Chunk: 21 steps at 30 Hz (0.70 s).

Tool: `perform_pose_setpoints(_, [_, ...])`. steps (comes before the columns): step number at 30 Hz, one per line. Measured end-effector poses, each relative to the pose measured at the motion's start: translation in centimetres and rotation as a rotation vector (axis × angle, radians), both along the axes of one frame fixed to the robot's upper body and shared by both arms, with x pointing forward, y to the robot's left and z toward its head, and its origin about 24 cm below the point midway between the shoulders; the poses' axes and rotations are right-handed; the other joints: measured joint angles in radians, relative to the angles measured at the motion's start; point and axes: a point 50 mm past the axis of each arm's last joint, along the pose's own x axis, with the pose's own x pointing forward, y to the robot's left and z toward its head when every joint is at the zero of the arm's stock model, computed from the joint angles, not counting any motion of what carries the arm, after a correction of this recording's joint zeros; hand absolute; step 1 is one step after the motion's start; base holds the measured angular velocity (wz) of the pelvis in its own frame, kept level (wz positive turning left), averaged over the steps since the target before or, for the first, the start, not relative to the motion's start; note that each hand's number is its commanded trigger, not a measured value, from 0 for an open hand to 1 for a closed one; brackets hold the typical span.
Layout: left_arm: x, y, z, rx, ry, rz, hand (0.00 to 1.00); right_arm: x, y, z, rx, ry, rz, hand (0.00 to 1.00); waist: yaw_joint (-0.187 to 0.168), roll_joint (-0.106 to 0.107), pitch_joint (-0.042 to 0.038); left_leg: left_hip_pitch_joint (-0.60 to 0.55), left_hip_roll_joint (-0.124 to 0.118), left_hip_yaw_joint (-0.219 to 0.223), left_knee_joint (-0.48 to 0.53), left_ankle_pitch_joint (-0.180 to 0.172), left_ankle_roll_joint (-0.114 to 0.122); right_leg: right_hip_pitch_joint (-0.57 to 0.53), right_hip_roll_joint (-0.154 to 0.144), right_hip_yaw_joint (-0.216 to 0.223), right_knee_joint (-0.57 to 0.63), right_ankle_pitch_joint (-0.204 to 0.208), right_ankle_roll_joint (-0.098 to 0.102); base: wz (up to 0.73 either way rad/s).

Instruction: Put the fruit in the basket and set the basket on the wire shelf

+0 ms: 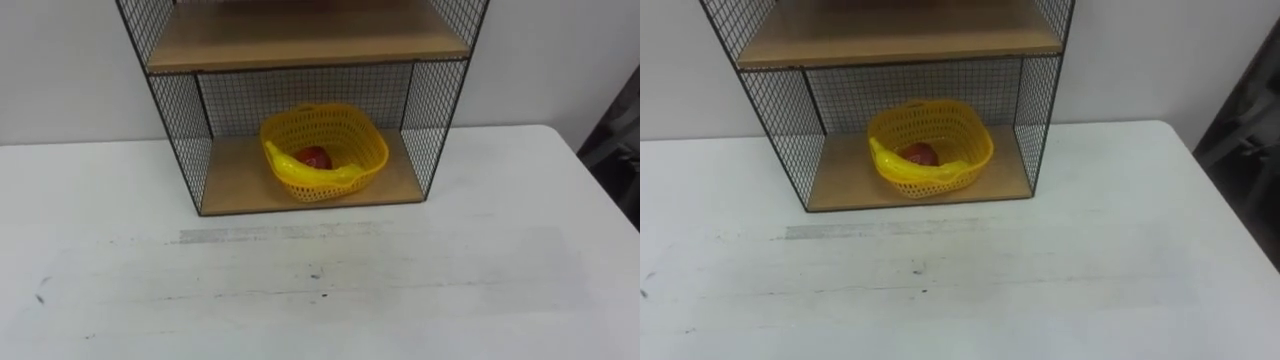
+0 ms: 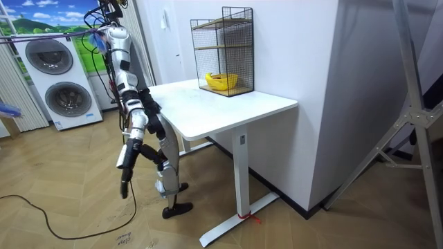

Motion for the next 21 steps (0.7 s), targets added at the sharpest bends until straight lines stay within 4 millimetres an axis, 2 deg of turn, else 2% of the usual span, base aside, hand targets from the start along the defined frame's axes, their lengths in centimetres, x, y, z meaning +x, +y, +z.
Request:
perform_pose_setpoints(2, [0.8, -2.2, -1.5, -0.116, 0.038, -0.163, 0.0, 1.2, 1.8, -1.5, 0.091, 0.005, 0.138, 0.0, -0.001, -0.006, 0.0008, 0.003, 0.0, 0.003, -0.003, 0.0, 0.0, -0.001, 0.0, 0.004, 0.0, 0.002, -0.001, -0.05])
perform_pose_setpoints(5, [1.6, -4.4, -2.9, -0.246, 0.086, -0.348, 0.0, 1.6, 3.9, -2.8, 0.228, 0.042, 0.324, 0.0, 0.001, -0.009, 0.0025, 0.018, 0.0, 0.005, -0.008, 0.0, 0.0, 0.014, -0.001, 0.001, -0.002, 0.002, -0.001, 0.0])
perform_pose_setpoints(8, [1.8, -5.8, -3.6, -0.323, 0.13, -0.477, 0.0, 1.7, 4.8, -3.4, 0.318, 0.087, 0.446, 0.0, 0.001, -0.008, 0.0028, 0.035, 0.002, 0.01, -0.011, 0.0, 0.0, 0.029, -0.001, 0.001, -0.003, 0.001, -0.001, 0.0])
perform_pose_setpoints(11, [2.7, -6.5, -4.0, -0.379, 0.194, -0.649, 0.0, 2.1, 5.7, -3.8, 0.372, 0.109, 0.537, 0.0, 0.0, -0.008, 0.0023, 0.035, 0.008, 0.021, -0.011, 0.0, -0.001, 0.03, 0.001, 0.001, -0.007, 0.002, -0.002, -0.03])
perform_pose_setpoints(13, [3.8, -7.0, -4.4, -0.411, 0.248, -0.788, 0.0, 2.5, 6.6, -4.3, 0.432, 0.14, 0.655, 0.0, -0.002, -0.008, 0.0023, 0.037, 0.016, 0.039, -0.013, 0.0, -0.003, 0.033, 0.002, 0.002, -0.014, 0.004, -0.004, 0.0])
perform_pose_setpoints(16, [5.2, -7.8, -4.7, -0.434, 0.284, -0.93, 0.0, 3.8, 7.3, -4.7, 0.492, 0.191, 0.832, 0.0, -0.003, -0.005, 0.0044, 0.039, 0.015, 0.041, -0.013, 0.0, -0.004, 0.033, 0.004, 0.006, -0.014, 0.007, -0.004, -0.05])
perform_pose_setpoints(21, [6.8, -8.8, -5.1, -0.458, 0.293, -1.042, 0.0, 5.5, 8.2, -5.2, 0.539, 0.235, 1.025, 0.0, -0.003, 0.001, 0.0075, 0.053, 0.016, 0.041, -0.013, 0.001, -0.006, 0.039, 0.009, 0.019, -0.016, 0.009, -0.005, -0.1])
